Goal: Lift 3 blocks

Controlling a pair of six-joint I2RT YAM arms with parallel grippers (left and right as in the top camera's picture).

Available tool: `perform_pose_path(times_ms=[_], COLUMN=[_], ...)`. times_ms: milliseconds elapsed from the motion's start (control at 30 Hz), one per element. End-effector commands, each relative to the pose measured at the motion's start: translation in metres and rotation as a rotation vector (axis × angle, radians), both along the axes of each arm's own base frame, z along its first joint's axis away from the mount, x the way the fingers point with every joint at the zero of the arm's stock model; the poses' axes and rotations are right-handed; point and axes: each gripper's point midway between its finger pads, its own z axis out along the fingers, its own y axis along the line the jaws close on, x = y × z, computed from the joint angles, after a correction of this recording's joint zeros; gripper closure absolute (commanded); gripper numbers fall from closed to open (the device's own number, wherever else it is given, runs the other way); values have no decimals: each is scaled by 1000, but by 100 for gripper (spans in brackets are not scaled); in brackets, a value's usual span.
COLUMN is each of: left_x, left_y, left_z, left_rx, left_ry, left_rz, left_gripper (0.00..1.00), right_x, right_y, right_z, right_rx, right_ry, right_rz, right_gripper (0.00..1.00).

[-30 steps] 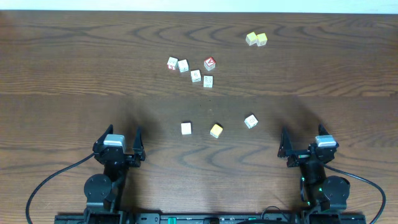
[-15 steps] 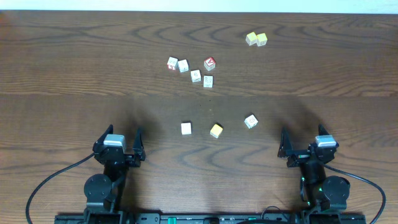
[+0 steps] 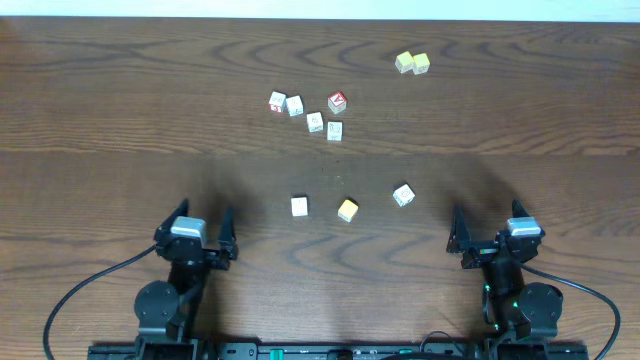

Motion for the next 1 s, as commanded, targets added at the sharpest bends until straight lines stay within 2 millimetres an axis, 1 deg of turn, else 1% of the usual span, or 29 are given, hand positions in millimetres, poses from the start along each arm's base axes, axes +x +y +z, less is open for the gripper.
perform_pose_path(times_ms=[0, 67, 100, 200, 267, 433, 500, 533, 633, 700, 733, 767, 800, 833, 867, 900, 967], left_x=[-14, -16, -20, -38, -46, -50, -52, -52, -43, -36, -31, -26, -18, -9, -5, 0, 7], left_y=[-41, -45, -52, -76, -83, -82, -81, -81, -74, -72, -71, -70, -69, -70, -71, -76, -85], left_z=[6, 9, 13, 33, 42, 65, 80, 84, 98, 103, 107, 110, 115, 119, 122, 128, 139], left_rx=[-18, -19, -17, -1, 13, -2, 1, -1, -19, -28, -32, -39, -49, -55, -57, -68, -92], left_ry=[-30, -42, -59, -149, -200, -249, -261, -256, -183, -118, -79, -44, 18, 80, 114, 162, 204], left_rz=[-253, -279, -324, -497, -554, -550, -548, -543, -494, -480, -474, -470, -464, -467, -477, -512, -586], left_gripper=[24, 24, 24, 24, 24, 24, 24, 24, 24, 24, 24, 24, 24, 24, 24, 24, 24], right_x=[0, 0, -1, -4, -6, -10, -10, -11, -18, -22, -25, -26, -27, -27, -26, -25, -21], right_y=[-3, 0, 7, 22, 29, 30, 30, 30, 33, 35, 35, 35, 34, 34, 34, 34, 35], right_z=[-1, 5, 13, 30, 38, 63, 65, 69, 90, 101, 107, 109, 114, 116, 117, 118, 119], right_rx=[-8, 10, 68, 177, 233, 411, 460, 465, 461, 451, 445, 439, 420, 406, 402, 400, 376], right_ry=[0, -23, -49, -95, -113, -179, -178, -195, -277, -323, -350, -357, -366, -360, -352, -320, -249], right_rz=[-15, -1, 41, 132, 176, 203, 208, 211, 254, 276, 281, 280, 276, 272, 269, 261, 247], right_gripper=[1, 1, 1, 1, 1, 1, 1, 1, 1, 1, 1, 1, 1, 1, 1, 1, 1])
